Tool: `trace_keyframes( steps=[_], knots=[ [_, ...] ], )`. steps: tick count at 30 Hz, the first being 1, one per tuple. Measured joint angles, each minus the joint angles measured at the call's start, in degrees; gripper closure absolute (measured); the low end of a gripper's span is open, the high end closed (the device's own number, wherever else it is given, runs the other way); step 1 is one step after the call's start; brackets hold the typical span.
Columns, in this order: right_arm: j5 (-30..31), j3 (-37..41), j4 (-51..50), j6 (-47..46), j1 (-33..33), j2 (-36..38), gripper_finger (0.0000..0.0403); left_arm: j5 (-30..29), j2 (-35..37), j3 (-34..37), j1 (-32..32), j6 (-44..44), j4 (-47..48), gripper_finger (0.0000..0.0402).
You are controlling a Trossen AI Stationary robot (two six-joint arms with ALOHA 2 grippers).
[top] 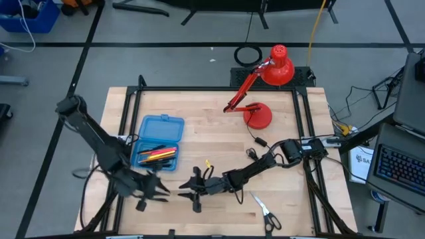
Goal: Pick & place school supplies into a supply box
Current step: Put the black pen into the blue supply box
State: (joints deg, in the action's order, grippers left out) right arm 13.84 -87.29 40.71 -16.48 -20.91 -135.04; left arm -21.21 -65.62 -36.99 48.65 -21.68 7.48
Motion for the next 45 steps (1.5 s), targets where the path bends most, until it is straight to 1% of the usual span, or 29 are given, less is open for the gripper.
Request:
trace_keyframes(
  steps=[2, 5, 7, 11, 14, 17, 21, 24, 28, 33, 36, 43, 45],
  knots=[
    [1.34, -0.84, -0.25, 1.09, -0.08, 0.0, 0.0271, -5.62, 4.16, -0.02, 0.87, 2.26, -0.48, 0.0353],
    [1.35, -1.26, 0.61, 2.25, -0.08, 0.0, 0.0264, -13.86, 9.54, -0.07, 2.83, 4.71, -0.99, 0.0353],
    [1.14, -1.26, 2.58, 2.76, -0.04, -0.39, 0.0261, -18.05, 12.02, -0.07, 4.35, 5.98, -1.22, 0.0353],
    [1.14, -2.69, 7.26, 3.42, 0.47, -2.71, 0.0259, -24.24, 14.91, -0.09, 7.66, 7.87, -1.41, 0.0353],
    [-0.1, -7.44, 4.12, 2.49, 0.92, -6.13, 0.0259, -27.75, 15.04, -0.09, 9.62, 8.18, -1.59, 0.0353],
    [-0.43, -14.63, -0.49, 4.94, 1.05, -10.44, 0.0259, -30.9, 14.92, -0.09, 11.3, 8.1, -1.57, 0.0353],
    [-0.43, -23.13, -6.63, 6.67, 0.79, -14.83, 0.0259, -32.68, 14.48, -0.11, 13.28, 7.72, -1.61, 0.0353],
    [-0.36, -26.48, -8.35, 8.0, 0.4, -16.99, 0.0259, -34.44, 14.18, -0.11, 14.97, 7.44, -1.59, 0.0353],
    [-0.5, -28.44, -8.53, 9.25, 0.11, -18.81, 0.0259, -36.58, 14.16, -0.11, 16.24, 7.42, -1.61, 0.0353],
    [-2.3, -30.56, -8.44, 7.78, 0.66, -21.53, 0.0259, -38.4, 14.14, -0.13, 17.1, 6.54, -1.53, 0.0353],
    [-2.24, -30.75, -9.5, 8.27, 0.7, -21.78, 0.0259, -38.75, 14.14, -0.13, 17.1, 6.26, -1.21, 0.0353],
    [-2.61, -30.94, -8.46, 9.27, 0.96, -21.48, 0.0259, -39.12, 14.11, -0.13, 17.08, 6.17, -1.06, 0.0353],
    [-4.62, -31.06, -8.73, 8.54, 1.29, -21.49, 0.0259, -39.19, 14.11, -0.13, 17.07, 6.17, -0.74, 0.0353]
  ],
)
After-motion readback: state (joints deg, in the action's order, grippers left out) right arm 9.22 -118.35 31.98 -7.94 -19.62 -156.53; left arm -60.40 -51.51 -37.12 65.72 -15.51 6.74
